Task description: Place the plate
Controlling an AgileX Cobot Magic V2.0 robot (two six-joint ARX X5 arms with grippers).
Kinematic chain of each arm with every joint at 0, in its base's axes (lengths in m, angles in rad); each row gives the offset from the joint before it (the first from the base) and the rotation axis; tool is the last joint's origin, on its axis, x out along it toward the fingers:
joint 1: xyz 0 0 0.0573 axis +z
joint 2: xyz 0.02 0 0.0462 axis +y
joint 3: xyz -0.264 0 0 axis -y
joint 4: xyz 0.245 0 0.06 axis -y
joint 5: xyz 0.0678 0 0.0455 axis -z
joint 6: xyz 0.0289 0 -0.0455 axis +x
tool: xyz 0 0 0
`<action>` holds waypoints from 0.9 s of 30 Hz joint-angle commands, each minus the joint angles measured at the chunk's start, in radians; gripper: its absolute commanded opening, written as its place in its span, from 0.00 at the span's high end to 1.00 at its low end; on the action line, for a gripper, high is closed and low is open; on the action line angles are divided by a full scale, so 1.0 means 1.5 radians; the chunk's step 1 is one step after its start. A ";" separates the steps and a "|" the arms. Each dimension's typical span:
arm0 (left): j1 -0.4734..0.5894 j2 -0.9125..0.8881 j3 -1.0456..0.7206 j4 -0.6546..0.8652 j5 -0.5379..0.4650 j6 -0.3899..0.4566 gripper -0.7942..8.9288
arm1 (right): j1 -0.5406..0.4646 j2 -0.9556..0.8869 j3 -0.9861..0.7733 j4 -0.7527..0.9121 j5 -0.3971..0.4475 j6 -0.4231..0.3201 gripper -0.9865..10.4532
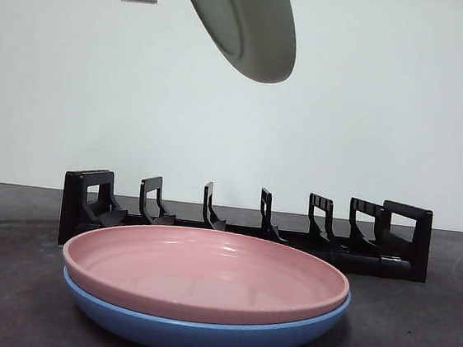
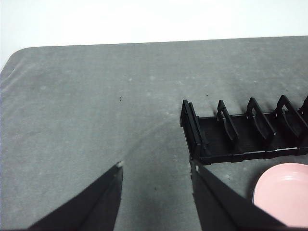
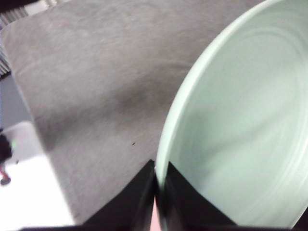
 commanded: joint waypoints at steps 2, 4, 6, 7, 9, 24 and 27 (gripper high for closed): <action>-0.001 0.004 0.012 0.010 0.001 -0.004 0.69 | 0.067 -0.059 -0.076 0.036 0.063 -0.005 0.90; -0.001 0.004 0.012 0.010 0.001 -0.014 0.69 | 0.102 -0.096 -0.127 0.053 0.103 0.004 0.90; -0.001 0.004 0.012 0.010 0.001 -0.027 0.69 | 0.132 -0.128 -0.172 0.073 0.137 0.013 0.90; -0.001 0.004 0.012 0.010 0.001 -0.033 0.69 | 0.148 -0.147 -0.198 0.086 0.153 0.015 0.90; -0.001 0.004 0.012 0.010 0.001 -0.036 0.69 | 0.174 -0.179 -0.244 0.113 0.170 0.016 0.90; -0.001 0.004 0.012 0.010 0.001 -0.028 0.69 | 0.247 -0.236 -0.449 0.158 0.242 -0.072 0.90; -0.001 0.004 0.012 0.010 0.001 -0.027 0.69 | 0.248 -0.199 -0.448 0.160 0.249 -0.110 0.90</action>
